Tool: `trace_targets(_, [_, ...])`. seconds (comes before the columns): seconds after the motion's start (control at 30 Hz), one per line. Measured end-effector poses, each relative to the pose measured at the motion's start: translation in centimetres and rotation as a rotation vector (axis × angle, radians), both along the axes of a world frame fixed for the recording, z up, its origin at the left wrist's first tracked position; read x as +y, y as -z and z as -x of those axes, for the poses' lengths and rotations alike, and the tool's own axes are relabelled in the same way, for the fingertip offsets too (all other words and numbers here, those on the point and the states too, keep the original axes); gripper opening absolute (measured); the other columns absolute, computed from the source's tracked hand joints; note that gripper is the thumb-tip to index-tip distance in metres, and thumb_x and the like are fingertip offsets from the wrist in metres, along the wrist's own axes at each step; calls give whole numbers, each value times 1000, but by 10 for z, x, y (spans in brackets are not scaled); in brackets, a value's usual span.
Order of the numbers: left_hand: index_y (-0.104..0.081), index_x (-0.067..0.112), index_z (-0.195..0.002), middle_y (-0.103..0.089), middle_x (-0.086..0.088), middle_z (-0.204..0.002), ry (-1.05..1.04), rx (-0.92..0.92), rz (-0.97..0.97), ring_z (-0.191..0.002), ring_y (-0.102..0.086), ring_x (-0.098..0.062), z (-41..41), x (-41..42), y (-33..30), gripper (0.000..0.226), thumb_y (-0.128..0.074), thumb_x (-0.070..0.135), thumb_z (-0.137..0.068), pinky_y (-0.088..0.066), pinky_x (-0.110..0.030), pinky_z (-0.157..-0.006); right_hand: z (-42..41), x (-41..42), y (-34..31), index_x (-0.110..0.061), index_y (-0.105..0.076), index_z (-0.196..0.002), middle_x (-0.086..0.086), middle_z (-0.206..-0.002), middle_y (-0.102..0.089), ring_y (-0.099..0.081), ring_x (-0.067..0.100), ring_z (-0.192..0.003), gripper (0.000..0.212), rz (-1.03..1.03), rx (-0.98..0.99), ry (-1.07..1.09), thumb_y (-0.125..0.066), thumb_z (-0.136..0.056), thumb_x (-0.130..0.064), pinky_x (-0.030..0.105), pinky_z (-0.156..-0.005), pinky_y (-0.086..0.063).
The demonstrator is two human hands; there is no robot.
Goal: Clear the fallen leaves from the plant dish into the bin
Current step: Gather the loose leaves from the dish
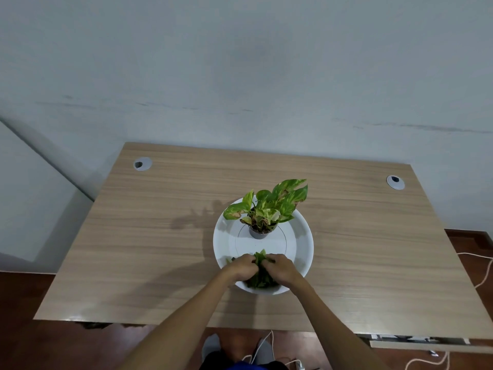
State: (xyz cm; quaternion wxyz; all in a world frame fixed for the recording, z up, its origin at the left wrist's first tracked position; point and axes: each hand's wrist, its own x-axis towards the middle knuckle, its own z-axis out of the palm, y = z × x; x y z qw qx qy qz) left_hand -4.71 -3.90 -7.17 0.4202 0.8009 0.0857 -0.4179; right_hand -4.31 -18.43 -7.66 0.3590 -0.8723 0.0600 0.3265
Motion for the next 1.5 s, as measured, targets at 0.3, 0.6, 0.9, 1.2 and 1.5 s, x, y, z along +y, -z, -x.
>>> trace_targets(0.3, [-55, 15, -126, -66, -10, -119, 194, 3, 80, -107, -63, -23, -1, 11, 9, 65, -79, 12, -65, -54, -38, -93, -1, -29, -8, -27, -67, -119, 0, -111, -72, -66, 16, -104, 54, -249, 142, -145, -82, -67, -26, 31, -94, -54])
trace_targets(0.6, [-36, 18, -112, -56, -3, -94, 201, -244, -58, -85, -55, -20, 0, 21, 15, 79, -90, 25, -55, -51, -37, -73, 11, -25, 13, -23, -58, -129, 8, -116, -57, -56, 24, -106, 60, 16, -153, -339, -76, -72, -32, 31, -89, -48])
trace_targets(0.9, [-46, 28, -137, -48, 5, -132, 446, -468, -149, -118, -37, -18, 3, 30, 21, 73, -75, 43, -71, -42, -41, -99, 14, -23, 18, -26, -61, -127, 8, -111, -58, -58, 23, -101, 52, 3, -213, -317, -73, -77, -30, 31, -86, -50])
trace_targets(1.2, [-63, 10, -113, -58, -7, -113, 226, -564, -271, -110, -49, -23, 18, 5, 31, 32, -62, 11, -80, -44, -32, -87, 11, -13, 16, -16, -73, -105, 8, -98, -72, -62, 21, -86, 27, 24, -171, -202, -62, -80, -13, 26, -71, -47])
trace_targets(1.5, [-72, 3, -89, -67, -8, -85, -93, -314, -61, -79, -60, -17, 6, 5, 22, 22, -78, 13, -71, -50, -28, -69, -5, -29, 16, -8, -79, -95, 14, -92, -76, -65, 18, -82, 22, -186, 5, 28, -67, -77, -2, 36, -83, -56])
